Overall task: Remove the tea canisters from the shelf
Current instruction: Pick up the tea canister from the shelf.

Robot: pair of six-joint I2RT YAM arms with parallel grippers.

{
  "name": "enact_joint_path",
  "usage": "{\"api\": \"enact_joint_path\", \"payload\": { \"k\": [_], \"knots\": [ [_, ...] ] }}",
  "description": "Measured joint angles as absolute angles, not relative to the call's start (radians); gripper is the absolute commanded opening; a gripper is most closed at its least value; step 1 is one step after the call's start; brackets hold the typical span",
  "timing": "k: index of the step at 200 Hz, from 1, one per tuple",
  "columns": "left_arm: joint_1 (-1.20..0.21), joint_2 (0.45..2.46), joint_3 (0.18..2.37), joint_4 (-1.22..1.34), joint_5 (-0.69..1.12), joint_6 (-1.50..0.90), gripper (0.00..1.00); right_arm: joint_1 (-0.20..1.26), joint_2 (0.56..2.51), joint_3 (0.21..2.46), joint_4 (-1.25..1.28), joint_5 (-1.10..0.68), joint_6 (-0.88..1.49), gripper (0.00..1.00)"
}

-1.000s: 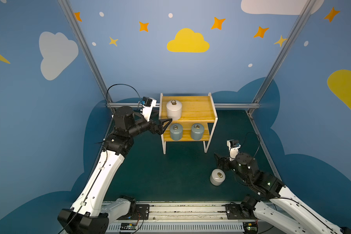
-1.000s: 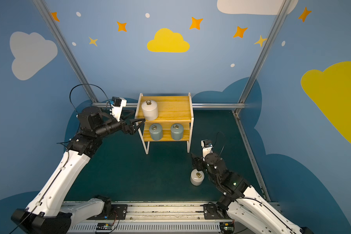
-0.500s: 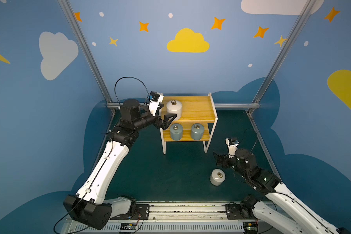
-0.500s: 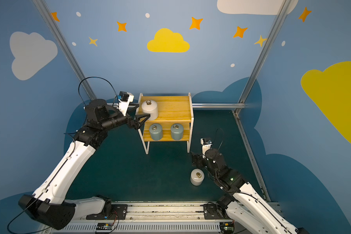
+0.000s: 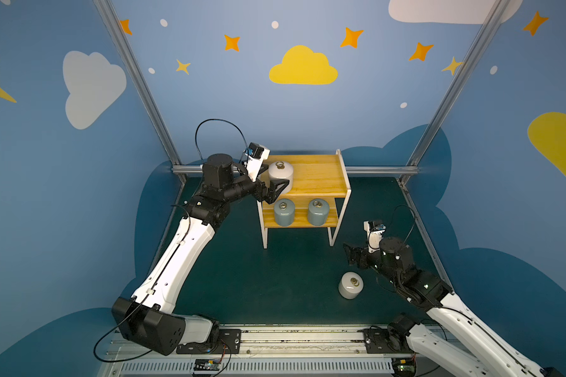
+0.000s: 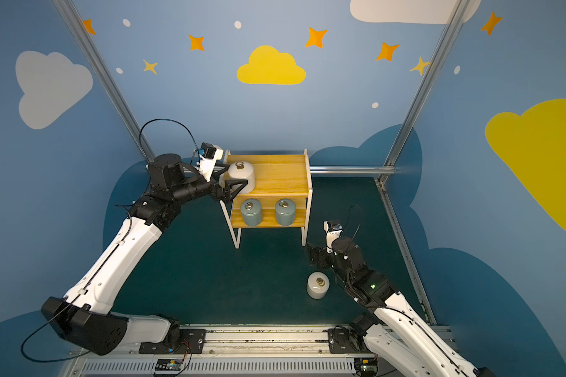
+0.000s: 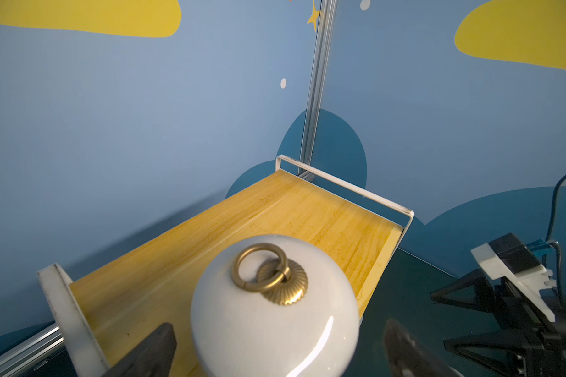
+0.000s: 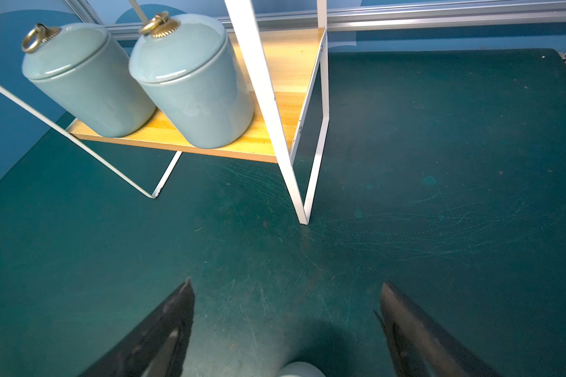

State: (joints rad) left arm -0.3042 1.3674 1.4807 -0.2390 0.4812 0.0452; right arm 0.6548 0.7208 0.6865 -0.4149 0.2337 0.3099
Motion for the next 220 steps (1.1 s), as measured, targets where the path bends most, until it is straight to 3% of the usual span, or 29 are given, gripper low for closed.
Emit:
{"api": "enact_joint_path", "payload": {
  "k": [182, 220],
  "knots": [
    [-0.343, 1.497, 1.558, -0.245, 0.46, 0.064, 1.0, 0.617, 0.721, 0.686, -0.395, 0.184, 0.315, 0.91],
    [-0.35, 1.506, 1.562, -0.242, 0.459, 0.064, 0.94, 0.613, 0.716, 0.686, -0.393, 0.18, 0.317, 0.91]
  ]
}}
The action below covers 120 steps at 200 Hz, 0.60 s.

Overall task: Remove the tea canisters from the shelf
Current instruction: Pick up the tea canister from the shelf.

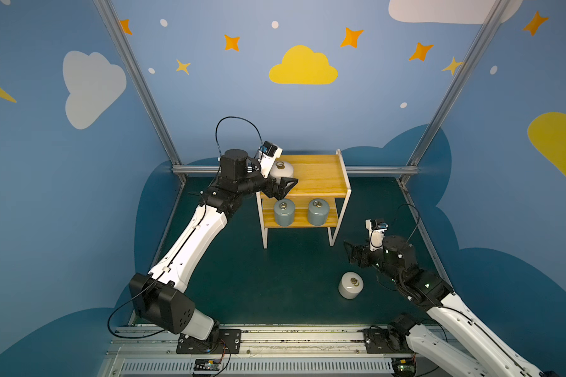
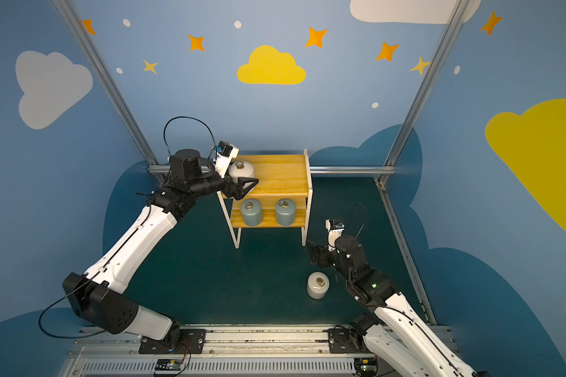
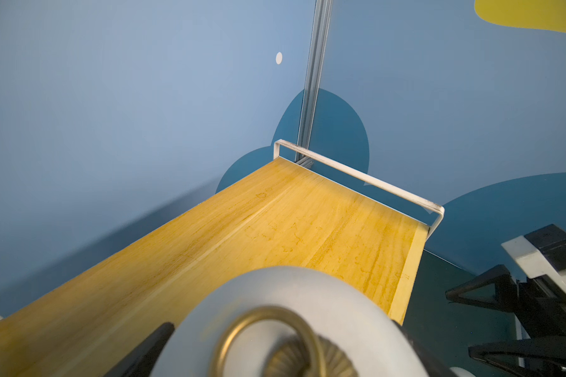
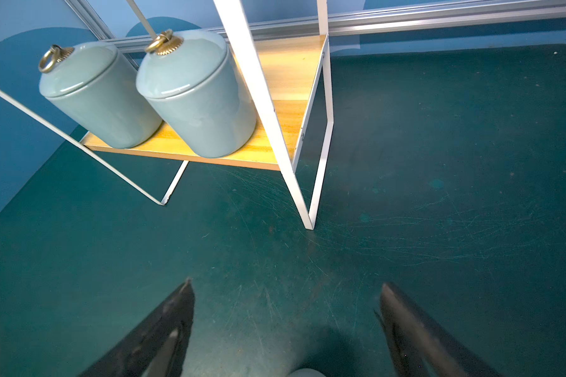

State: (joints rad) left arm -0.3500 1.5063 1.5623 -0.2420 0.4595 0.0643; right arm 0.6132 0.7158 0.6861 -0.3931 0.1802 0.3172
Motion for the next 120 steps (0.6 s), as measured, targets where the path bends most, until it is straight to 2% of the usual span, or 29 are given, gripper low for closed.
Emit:
{"api": "enact_joint_path", "payload": {
  "k": [51, 120],
  "knots": [
    [-0.357, 1.506, 1.562, -0.238, 0.454, 0.071, 0.67, 0.61, 0.698, 0.686, -0.393, 0.179, 0.318, 0.91],
    [-0.374, 1.504, 1.562, -0.238, 0.451, 0.072, 0.61, 0.607, 0.688, 0.686, -0.393, 0.179, 0.318, 0.91]
  ]
}}
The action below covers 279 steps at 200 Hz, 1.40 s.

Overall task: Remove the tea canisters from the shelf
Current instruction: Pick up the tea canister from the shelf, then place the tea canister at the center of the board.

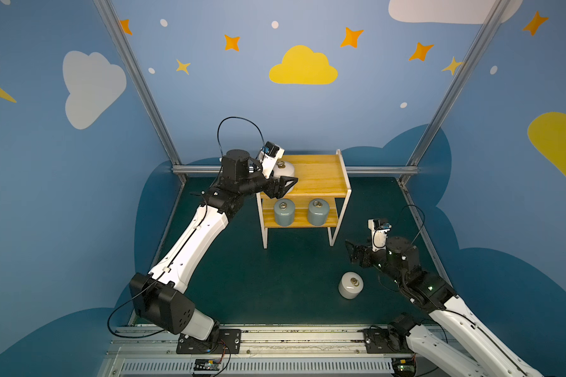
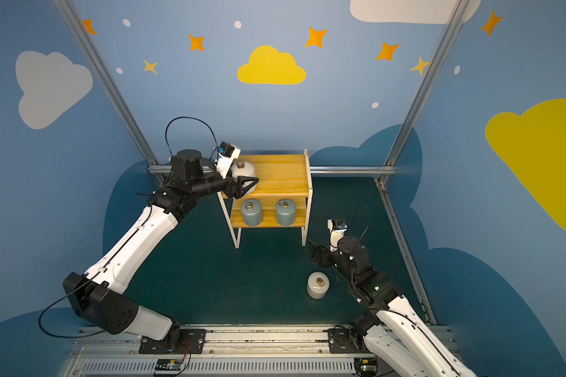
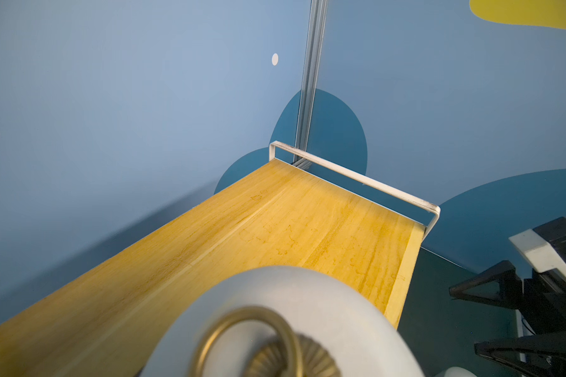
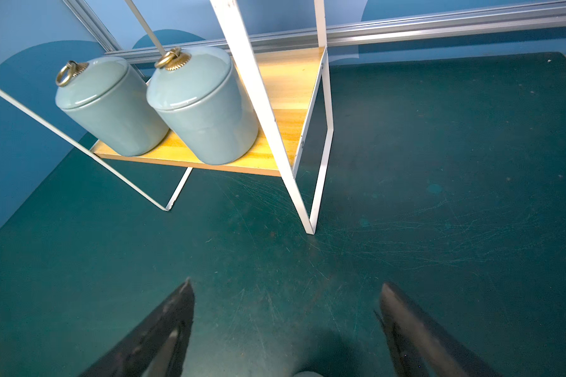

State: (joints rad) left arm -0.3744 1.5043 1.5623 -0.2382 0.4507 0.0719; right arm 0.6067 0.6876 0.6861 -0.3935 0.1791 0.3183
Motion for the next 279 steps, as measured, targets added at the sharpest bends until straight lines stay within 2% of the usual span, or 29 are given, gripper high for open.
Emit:
{"api": "enact_joint_path", "payload": {
  "k": [50, 100, 147, 179, 236, 279],
  "knots": [
    [-0.459, 1.448, 1.524, -0.271, 0.436, 0.084, 0.61, 0.576, 0.719, 0.686, -0.393, 0.179, 0.317, 0.91],
    [-0.57, 1.279, 1.345, -0.249, 0.423, 0.052, 0.59, 0.494, 0.795, 0.732, -0.397, 0.143, 0.317, 0.91],
    [-0.69, 1.21, 1.224, -0.222, 0.389, 0.028, 0.58, 0.417, 0.811, 0.763, -0.393, 0.111, 0.321, 0.91],
    [-0.792, 1.163, 1.058, -0.142, 0.34, 0.005, 0.58, 0.378, 0.817, 0.767, -0.393, 0.094, 0.332, 0.91],
    [-0.952, 1.17, 0.822, -0.002, 0.262, -0.047, 0.58, 0.35, 0.801, 0.766, -0.393, 0.084, 0.338, 0.91],
    [-0.977, 1.229, 0.724, 0.161, 0.217, -0.07, 0.56, 0.344, 0.773, 0.726, -0.381, 0.08, 0.36, 0.91]
  ]
}}
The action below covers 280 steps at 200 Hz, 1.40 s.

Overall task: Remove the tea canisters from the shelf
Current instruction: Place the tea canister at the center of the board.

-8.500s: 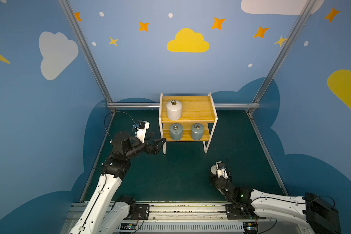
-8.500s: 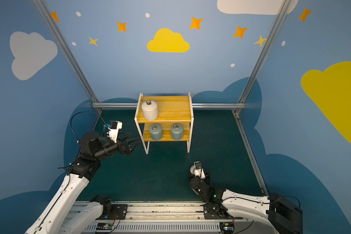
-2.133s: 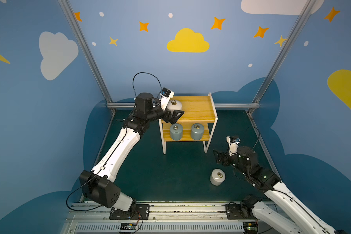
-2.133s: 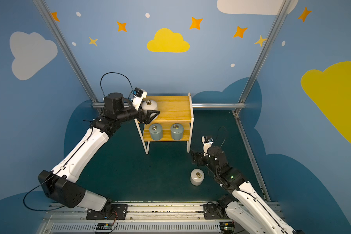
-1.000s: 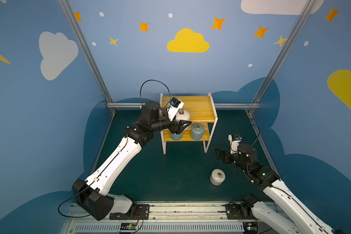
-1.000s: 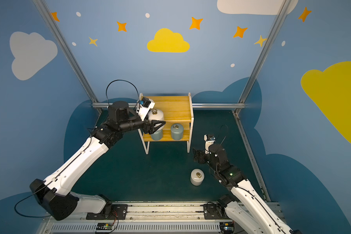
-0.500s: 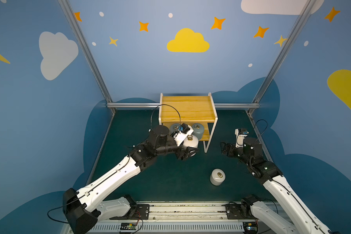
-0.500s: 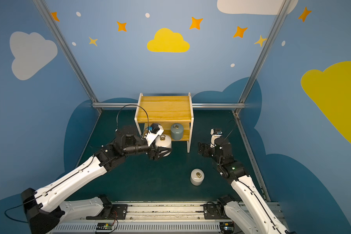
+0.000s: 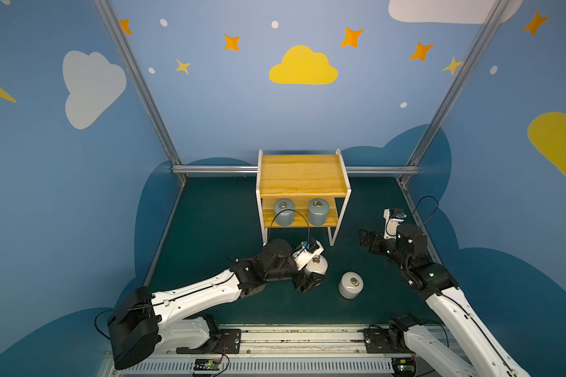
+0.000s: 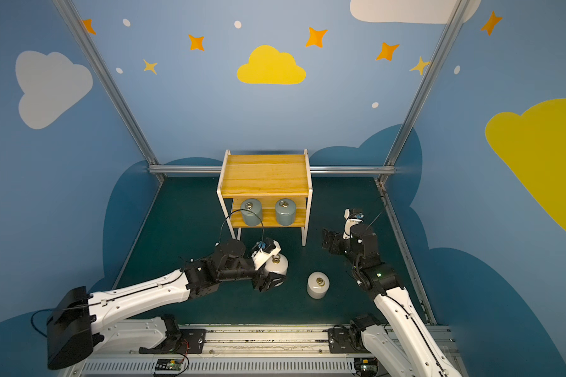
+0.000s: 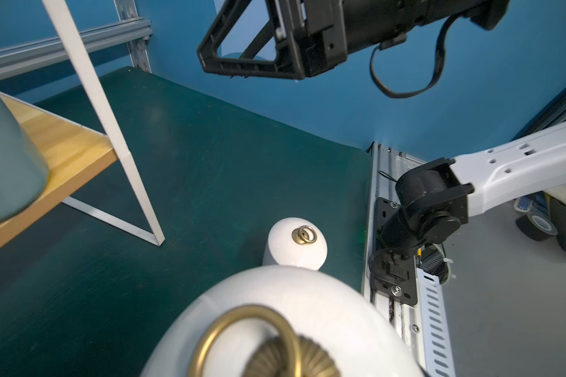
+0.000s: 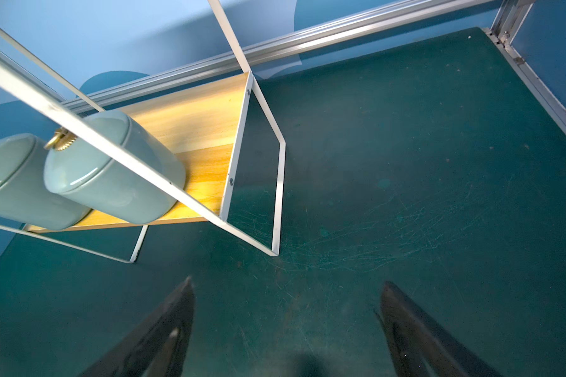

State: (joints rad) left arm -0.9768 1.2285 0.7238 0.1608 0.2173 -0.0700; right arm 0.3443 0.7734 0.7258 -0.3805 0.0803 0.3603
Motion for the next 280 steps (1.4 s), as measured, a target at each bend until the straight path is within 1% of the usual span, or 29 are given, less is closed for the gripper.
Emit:
{"api": "enact_joint_path", "payload": {
  "k": [63, 161, 216, 238, 280],
  "knots": [
    [-1.0, 1.425, 0.659, 0.356, 0.213, -0.083, 0.55, 0.344, 0.772, 0.698, -0.374, 0.08, 0.374, 0.91],
    [-1.04, 1.684, 0.651, 0.616, 0.237, -0.072, 0.54, 0.342, 0.776, 0.698, -0.366, 0.081, 0.377, 0.91],
    [-1.063, 1.757, 0.65, 0.698, 0.233, -0.046, 0.54, 0.341, 0.776, 0.696, -0.362, 0.081, 0.377, 0.91],
    [-1.068, 1.784, 0.645, 0.743, 0.224, -0.037, 0.58, 0.341, 0.776, 0.695, -0.362, 0.081, 0.377, 0.91],
    [-1.07, 1.818, 0.624, 0.817, 0.197, -0.022, 0.6, 0.341, 0.775, 0.694, -0.362, 0.08, 0.377, 0.91]
  ]
}}
